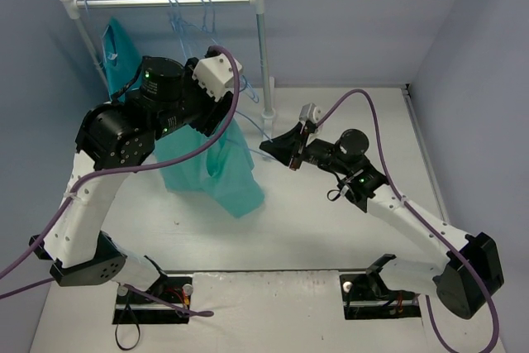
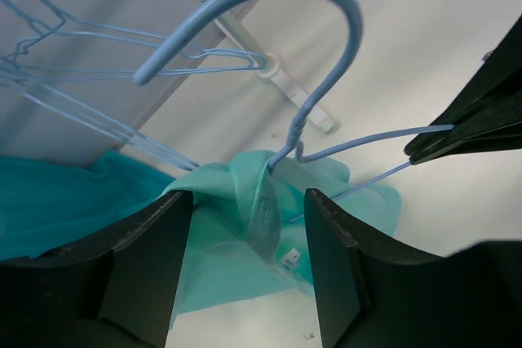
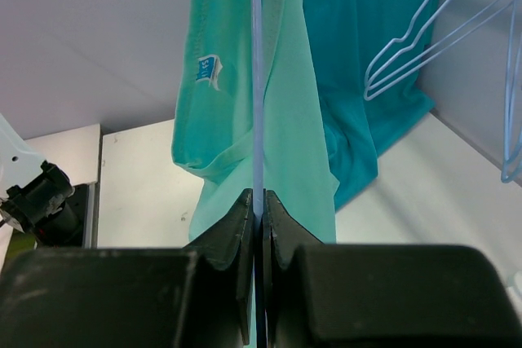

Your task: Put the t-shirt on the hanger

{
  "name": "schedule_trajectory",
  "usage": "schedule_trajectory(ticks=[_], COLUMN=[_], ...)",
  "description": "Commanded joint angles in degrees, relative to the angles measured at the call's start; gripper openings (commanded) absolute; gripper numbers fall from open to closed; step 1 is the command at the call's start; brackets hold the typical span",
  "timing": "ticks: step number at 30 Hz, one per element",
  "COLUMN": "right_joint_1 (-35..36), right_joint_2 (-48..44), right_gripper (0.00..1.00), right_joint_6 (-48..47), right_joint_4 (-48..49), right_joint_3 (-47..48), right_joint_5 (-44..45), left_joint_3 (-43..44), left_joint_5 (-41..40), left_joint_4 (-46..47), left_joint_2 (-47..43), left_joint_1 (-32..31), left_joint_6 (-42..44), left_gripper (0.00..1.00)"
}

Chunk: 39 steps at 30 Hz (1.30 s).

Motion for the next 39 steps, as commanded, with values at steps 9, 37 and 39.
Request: schedule_trajectory(ticks=[9,37,39], right_joint_1=[-0.75,-0.75,-0.82], right_joint_2=[1.67,2.66,2.96], right_gripper=[0.0,0.0,0.0], right_joint_6=[1.9,2.44,2.58], right_joint_4=[10.5,8.63,8.49], right_joint_3=[3.58,3.08,3.37], right_joint_5=[-2.67,-11.52,-12.6], left_joint_3=[-0.7,-12.86,-14.68], left_joint_5=[-9.61,27.64,30.08], left_joint_4=[2.96,-0.5,-0.71], left_joint_2=[-6.86,-5.13,-5.56], left_joint_1=[0.19,18.69,19.27], left_joint_6=[5.56,16.58,16.5], left_gripper=[0.53,0.4,0.35])
